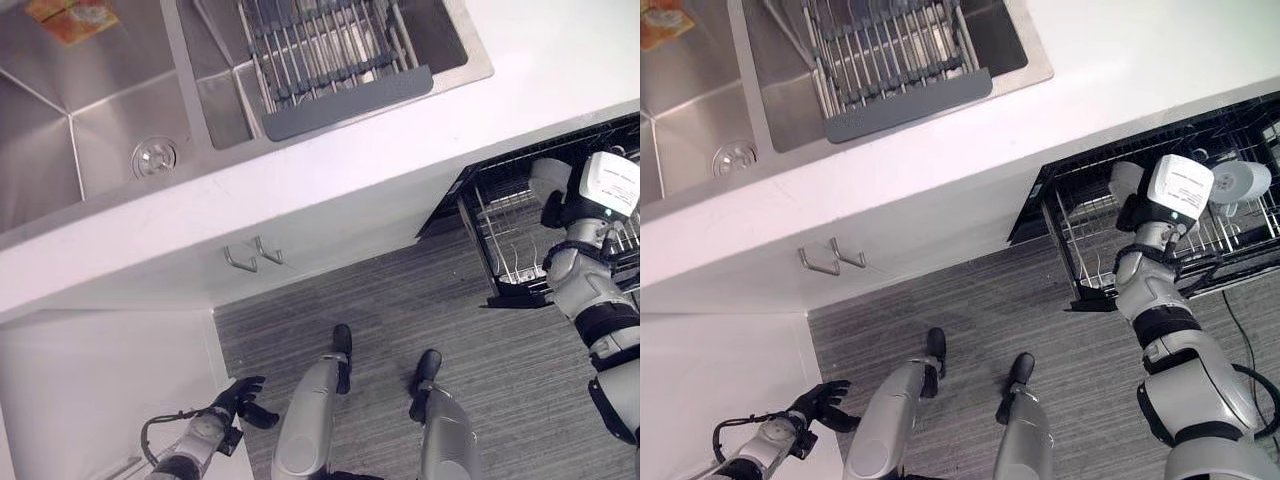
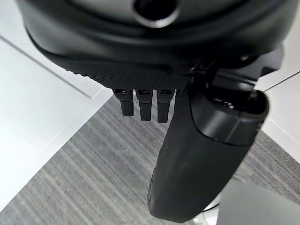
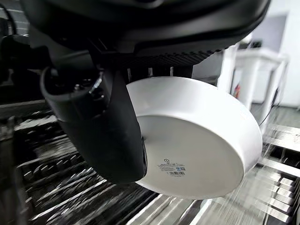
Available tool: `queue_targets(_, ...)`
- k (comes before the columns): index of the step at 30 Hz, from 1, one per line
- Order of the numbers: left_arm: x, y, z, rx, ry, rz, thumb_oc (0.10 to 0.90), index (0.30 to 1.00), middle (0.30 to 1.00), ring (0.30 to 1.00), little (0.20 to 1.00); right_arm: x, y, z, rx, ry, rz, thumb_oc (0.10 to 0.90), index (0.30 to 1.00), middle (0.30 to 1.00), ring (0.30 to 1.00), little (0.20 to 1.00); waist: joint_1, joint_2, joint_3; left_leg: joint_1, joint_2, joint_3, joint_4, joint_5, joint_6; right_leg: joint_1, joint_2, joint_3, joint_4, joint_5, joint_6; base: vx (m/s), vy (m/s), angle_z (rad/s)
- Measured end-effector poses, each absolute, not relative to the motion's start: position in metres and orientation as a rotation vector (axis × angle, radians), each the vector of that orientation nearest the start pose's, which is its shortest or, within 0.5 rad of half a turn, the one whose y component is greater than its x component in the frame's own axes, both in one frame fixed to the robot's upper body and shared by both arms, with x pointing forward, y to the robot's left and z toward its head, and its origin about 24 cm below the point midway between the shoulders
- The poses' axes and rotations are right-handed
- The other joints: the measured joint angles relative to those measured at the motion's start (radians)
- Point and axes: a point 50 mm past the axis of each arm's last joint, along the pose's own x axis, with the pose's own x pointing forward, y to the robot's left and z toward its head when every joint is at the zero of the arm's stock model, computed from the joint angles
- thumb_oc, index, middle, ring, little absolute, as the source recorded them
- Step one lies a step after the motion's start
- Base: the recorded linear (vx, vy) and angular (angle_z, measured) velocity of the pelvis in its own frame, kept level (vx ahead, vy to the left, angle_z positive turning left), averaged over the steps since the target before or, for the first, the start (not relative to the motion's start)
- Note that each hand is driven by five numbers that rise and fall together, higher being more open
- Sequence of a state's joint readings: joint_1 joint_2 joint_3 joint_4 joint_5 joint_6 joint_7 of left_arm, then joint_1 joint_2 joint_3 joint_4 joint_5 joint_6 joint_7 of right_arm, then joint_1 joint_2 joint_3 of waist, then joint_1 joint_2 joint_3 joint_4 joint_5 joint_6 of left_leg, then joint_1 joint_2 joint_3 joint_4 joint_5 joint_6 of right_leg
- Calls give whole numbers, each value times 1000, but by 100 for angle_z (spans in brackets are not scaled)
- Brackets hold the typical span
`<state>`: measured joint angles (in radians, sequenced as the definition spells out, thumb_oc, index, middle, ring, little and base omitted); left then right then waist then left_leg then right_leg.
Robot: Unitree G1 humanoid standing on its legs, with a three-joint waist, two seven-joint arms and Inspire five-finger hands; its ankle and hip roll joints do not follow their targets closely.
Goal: Place the dishes in the dishwasher.
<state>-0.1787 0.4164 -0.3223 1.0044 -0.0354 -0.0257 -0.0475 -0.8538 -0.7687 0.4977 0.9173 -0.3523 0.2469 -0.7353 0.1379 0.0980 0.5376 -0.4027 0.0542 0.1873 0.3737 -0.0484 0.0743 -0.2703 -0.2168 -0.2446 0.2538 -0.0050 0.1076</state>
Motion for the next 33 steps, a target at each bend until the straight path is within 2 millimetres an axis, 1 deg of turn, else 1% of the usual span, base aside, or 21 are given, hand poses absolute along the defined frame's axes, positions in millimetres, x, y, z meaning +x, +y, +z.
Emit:
queue_targets(4, 203, 253, -104, 511, 847, -120, 800, 900, 900, 900, 900, 355, -320, 173, -1464, -126, -902, 400, 300, 300, 300, 300, -5, 0, 0, -5, -3, 1, 0, -1, 0, -9, -3, 7, 1, -1, 2, 1, 5, 0)
queue_targets(5, 203, 253, -103, 510, 843, -121, 800, 900, 900, 900, 900, 353, -323, 180, -1541, -149, -925, 400, 300, 300, 300, 300, -1, 4, 1, -30, -4, 1, 6, 2, 2, -35, -5, 9, 12, -2, 1, -32, 6, 1)
queue_targets(6, 202, 253, -104, 509, 845, -121, 800, 900, 900, 900, 900, 352, -326, 183, -1584, -155, -933, 400, 300, 300, 300, 300, 0, 7, 2, -44, -4, 1, 8, 4, 4, -51, -7, 10, 15, -2, 1, -38, -10, 2)
queue_targets(8, 201, 254, -104, 480, 850, -105, 800, 900, 900, 900, 900, 348, -328, 185, -1619, -200, -988, 400, 300, 300, 300, 300, 4, 8, 2, -77, -5, 3, 14, 7, 9, -92, -15, 15, 36, 0, 6, -58, -16, 1)
queue_targets(10, 201, 250, -105, 490, 838, -127, 800, 900, 900, 900, 900, 345, -334, 184, -1622, -185, -1036, 400, 300, 300, 300, 300, 8, 11, 3, -99, -7, 6, 17, 11, 13, -121, -19, 17, 44, -1, 6, -61, 13, 0)
queue_targets(12, 202, 247, -104, 496, 826, -143, 800, 900, 900, 900, 900, 346, -336, 190, -1610, -193, -1077, 400, 300, 300, 300, 300, 10, 16, 2, -126, -8, 7, 16, 18, 14, -148, -21, 19, 47, -3, 3, -54, 7, -2)
queue_targets(14, 205, 245, -102, 503, 802, -138, 800, 900, 900, 900, 900, 347, -334, 196, -1568, -219, -1108, 400, 300, 300, 300, 300, 13, 21, 2, -159, -8, 11, 18, 24, 13, -195, -25, 23, 72, -6, -3, -43, 10, -4)
queue_targets(15, 206, 244, -102, 503, 799, -138, 800, 900, 900, 900, 900, 348, -333, 195, -1561, -220, -1105, 400, 300, 300, 300, 300, 18, 23, 2, -165, -8, 14, 19, 26, 13, -208, -25, 32, 81, -7, -3, -54, 17, -5)
queue_targets(18, 208, 243, -100, 506, 783, -133, 800, 900, 900, 900, 900, 351, -329, 206, -1542, -254, -1128, 400, 300, 300, 300, 300, 28, 26, 2, -182, -11, 20, 20, 29, 14, -236, -27, 41, 95, -7, -3, -40, 17, -5)
queue_targets(19, 211, 240, -98, 507, 765, -137, 800, 900, 900, 900, 900, 353, -326, 212, -1530, -278, -1144, 400, 300, 300, 300, 300, 30, 29, 1, -197, -13, 25, 21, 33, 17, -260, -34, 45, 111, -11, -5, 0, 0, 0)
queue_targets(20, 211, 239, -97, 493, 758, -136, 800, 900, 900, 900, 900, 355, -323, 214, -1513, -290, -1146, 400, 300, 300, 300, 300, 30, 29, 1, -207, -19, 25, 22, 37, 19, -274, -39, 47, 123, -12, -4, 0, 0, 0)
queue_targets(22, 212, 238, -97, 478, 748, -135, 800, 900, 900, 900, 900, 355, -322, 214, -1497, -292, -1151, 400, 300, 300, 300, 300, 32, 29, 1, -213, -20, 25, 21, 39, 19, -284, -43, 47, 129, -13, -4, -19, 3, 4)
queue_targets(24, 212, 237, -97, 478, 744, -136, 800, 900, 900, 900, 900, 356, -320, 219, -1462, -309, -1169, 400, 300, 300, 300, 300, 30, 29, 1, -231, -22, 26, 21, 35, 12, -305, -49, 47, 137, -15, -5, -19, 39, 3)
queue_targets(25, 212, 238, -97, 477, 745, -135, 800, 900, 900, 900, 900, 356, -320, 219, -1452, -315, -1172, 493, 439, 439, 439, 439, 31, 30, 0, -241, -24, 27, 24, 37, 14, -318, -50, 48, 139, -14, -6, -24, 52, 1)
queue_targets(26, 211, 237, -97, 477, 745, -136, 800, 900, 900, 900, 900, 356, -320, 220, -1447, -322, -1173, 546, 519, 519, 519, 519, 33, 30, 0, -252, -25, 28, 25, 38, 15, -334, -53, 51, 146, -14, -6, 0, 0, 0)
queue_targets(27, 210, 237, -98, 478, 747, -141, 800, 900, 900, 900, 900, 357, -318, 224, -1437, -337, -1176, 656, 684, 684, 684, 684, 32, 30, 0, -265, -29, 34, 25, 39, 16, -350, -57, 61, 158, -15, -6, -9, 25, -3)
queue_targets(28, 209, 236, -98, 478, 748, -142, 800, 900, 900, 900, 900, 359, -316, 224, -1418, -345, -1168, 800, 900, 900, 900, 900, 33, 30, 0, -277, -30, 36, 28, 43, 21, -365, -57, 69, 164, -14, -6, -9, 30, -2)
queue_targets(30, 210, 236, -98, 478, 743, -143, 800, 900, 900, 900, 900, 360, -314, 223, -1388, -349, -1165, 800, 900, 900, 900, 900, 32, 30, 0, -278, -37, 36, 28, 46, 26, -368, -61, 69, 169, -14, -6, -10, 43, 1)
queue_targets(33, 214, 232, -94, 474, 718, -149, 800, 900, 900, 900, 900, 364, -307, 221, -1205, -362, -1136, 800, 900, 900, 900, 900, 30, 30, 0, -278, -37, 36, 28, 45, 25, -368, -63, 70, 171, -14, -6, -5, 35, 1)
